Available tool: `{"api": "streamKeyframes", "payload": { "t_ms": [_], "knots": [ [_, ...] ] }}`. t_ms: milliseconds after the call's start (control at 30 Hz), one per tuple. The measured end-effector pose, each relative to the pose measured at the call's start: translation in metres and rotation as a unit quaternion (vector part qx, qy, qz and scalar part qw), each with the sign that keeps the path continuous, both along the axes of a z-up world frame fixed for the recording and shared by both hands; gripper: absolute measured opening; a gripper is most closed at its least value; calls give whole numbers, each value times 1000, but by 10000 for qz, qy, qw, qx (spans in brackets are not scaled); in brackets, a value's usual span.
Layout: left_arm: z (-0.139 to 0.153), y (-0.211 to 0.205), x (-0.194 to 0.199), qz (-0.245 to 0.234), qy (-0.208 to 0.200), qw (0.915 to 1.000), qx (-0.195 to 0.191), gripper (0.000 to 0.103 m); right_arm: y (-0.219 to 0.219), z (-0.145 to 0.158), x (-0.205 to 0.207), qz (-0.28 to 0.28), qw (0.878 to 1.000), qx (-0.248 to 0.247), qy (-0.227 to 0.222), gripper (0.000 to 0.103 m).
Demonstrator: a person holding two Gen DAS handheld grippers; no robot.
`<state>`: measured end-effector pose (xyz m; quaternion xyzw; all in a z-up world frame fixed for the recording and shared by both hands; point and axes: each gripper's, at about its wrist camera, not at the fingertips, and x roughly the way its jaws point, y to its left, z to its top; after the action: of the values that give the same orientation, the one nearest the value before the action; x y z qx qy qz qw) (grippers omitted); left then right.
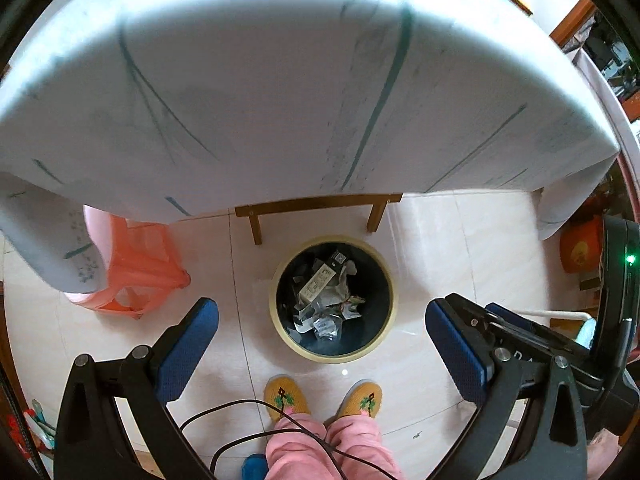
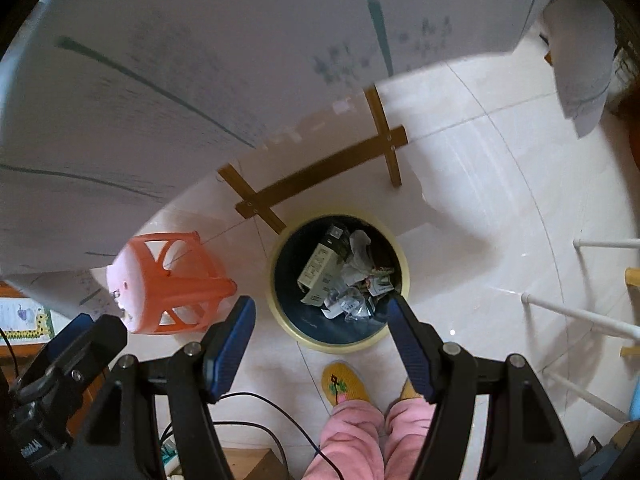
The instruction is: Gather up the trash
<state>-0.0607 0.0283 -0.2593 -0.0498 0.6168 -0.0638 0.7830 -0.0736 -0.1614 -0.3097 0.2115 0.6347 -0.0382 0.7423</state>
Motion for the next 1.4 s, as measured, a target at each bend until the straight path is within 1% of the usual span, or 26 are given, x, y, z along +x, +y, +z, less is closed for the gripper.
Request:
{"api": "streamKeyframes", "payload": {
  "t_ms": [167, 367, 533, 700, 867, 1000, 1133, 1267, 1400],
  "knots": [
    [40, 1, -6, 180, -166, 9997, 81, 102, 0, 41, -6, 22, 9997, 26, -224, 69],
    [85, 4, -11, 398, -378, 9984, 100, 102, 4, 99, -13, 164, 9975, -84, -689, 69],
    [123, 4, -11, 519, -573, 9969, 142, 102, -1, 144, -13, 116, 9947, -138, -1017, 69],
    [165, 4, -12, 602, -798, 9948, 216, 102, -5, 186, -8, 190, 9900, -269, -1371, 69],
    [202, 5, -13, 665, -1050, 9921, 191, 102, -5, 231, -4, 285, 9833, -397, -1751, 69],
    [232, 2, -14, 674, -1335, 9884, 282, 102, -1, 264, -3, 361, 9774, -501, -2020, 69],
    [258, 0, -13, 652, -1569, 9848, 372, 102, 4, 293, 0, 464, 9698, -593, -2319, 69],
    [272, -2, -12, 694, -1645, 9831, 411, 102, 6, 315, 1, 531, 9636, -640, -2541, 69],
    [280, -2, -12, 756, -1717, 9814, 420, 102, 9, 326, 3, 560, 9597, -660, -2672, 69]
  ]
}}
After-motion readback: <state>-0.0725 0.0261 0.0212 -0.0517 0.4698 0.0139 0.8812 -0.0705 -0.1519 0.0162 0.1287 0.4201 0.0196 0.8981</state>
